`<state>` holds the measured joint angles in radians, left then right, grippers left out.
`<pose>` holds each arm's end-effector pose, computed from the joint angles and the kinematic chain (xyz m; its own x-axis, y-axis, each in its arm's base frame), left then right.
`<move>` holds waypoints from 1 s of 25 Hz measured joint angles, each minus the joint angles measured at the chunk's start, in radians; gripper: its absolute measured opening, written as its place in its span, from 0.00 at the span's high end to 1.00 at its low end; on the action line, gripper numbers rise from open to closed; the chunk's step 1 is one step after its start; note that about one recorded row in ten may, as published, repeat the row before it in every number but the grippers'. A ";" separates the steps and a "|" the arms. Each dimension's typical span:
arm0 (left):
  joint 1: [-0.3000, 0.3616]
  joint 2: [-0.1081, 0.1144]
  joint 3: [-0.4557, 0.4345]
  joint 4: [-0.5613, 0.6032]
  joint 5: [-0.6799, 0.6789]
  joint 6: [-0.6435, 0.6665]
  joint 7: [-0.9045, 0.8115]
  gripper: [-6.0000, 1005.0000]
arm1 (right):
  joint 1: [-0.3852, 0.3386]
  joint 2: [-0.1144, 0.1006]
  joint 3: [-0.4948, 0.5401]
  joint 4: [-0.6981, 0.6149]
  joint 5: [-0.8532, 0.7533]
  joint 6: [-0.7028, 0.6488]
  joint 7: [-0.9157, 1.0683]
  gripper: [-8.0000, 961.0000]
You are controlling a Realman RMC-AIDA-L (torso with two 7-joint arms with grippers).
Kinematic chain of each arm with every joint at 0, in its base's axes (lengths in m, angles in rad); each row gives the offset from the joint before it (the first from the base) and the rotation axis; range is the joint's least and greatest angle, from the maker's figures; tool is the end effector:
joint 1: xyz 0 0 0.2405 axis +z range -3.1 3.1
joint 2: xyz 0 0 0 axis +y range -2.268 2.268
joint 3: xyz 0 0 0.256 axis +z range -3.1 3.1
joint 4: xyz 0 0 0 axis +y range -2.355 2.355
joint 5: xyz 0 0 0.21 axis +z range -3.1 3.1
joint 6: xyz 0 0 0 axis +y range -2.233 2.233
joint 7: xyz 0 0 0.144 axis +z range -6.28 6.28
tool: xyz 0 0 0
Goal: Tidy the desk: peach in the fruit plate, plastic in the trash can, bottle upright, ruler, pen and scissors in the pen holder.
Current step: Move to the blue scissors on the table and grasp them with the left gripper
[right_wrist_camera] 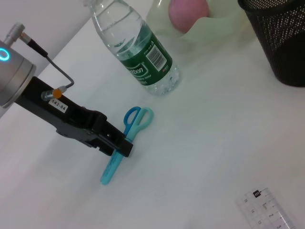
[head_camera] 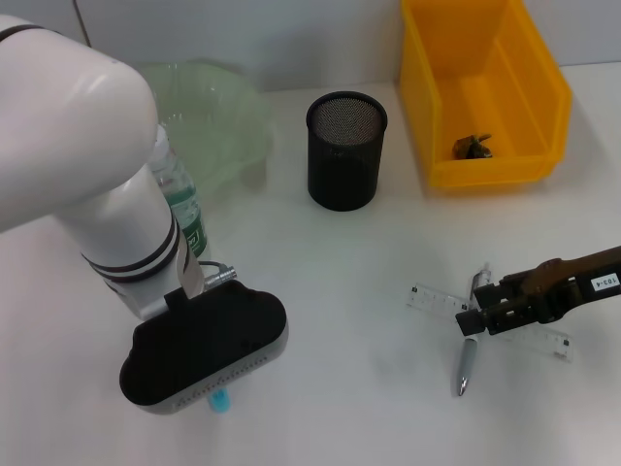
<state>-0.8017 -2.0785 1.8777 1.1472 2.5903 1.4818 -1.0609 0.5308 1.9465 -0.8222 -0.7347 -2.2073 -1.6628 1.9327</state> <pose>-0.1507 0.3326 -0.0856 0.2220 -0.9329 -0.2835 -0.7285 -0.3520 0.5878 0.2912 0.3203 0.0369 0.6410 -0.7458 -0.1815 -0.7581 -0.6521 0.0023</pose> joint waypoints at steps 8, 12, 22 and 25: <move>-0.005 0.000 0.000 0.007 -0.001 0.000 -0.001 0.53 | -0.002 0.000 0.000 0.006 0.000 0.002 -0.005 0.22; -0.007 0.000 -0.003 0.002 -0.003 0.000 -0.001 0.53 | -0.002 0.000 0.000 0.006 0.000 0.003 -0.005 0.23; -0.007 0.004 -0.009 -0.009 -0.016 0.000 0.004 0.53 | -0.001 0.000 0.000 0.008 0.000 0.009 -0.004 0.23; -0.007 0.005 -0.009 -0.011 -0.018 0.000 0.005 0.53 | 0.000 0.001 0.000 0.008 0.000 0.011 -0.004 0.23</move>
<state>-0.8089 -2.0735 1.8687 1.1363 2.5721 1.4818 -1.0558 0.5312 1.9478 -0.8222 -0.7271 -2.2073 -1.6519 1.9287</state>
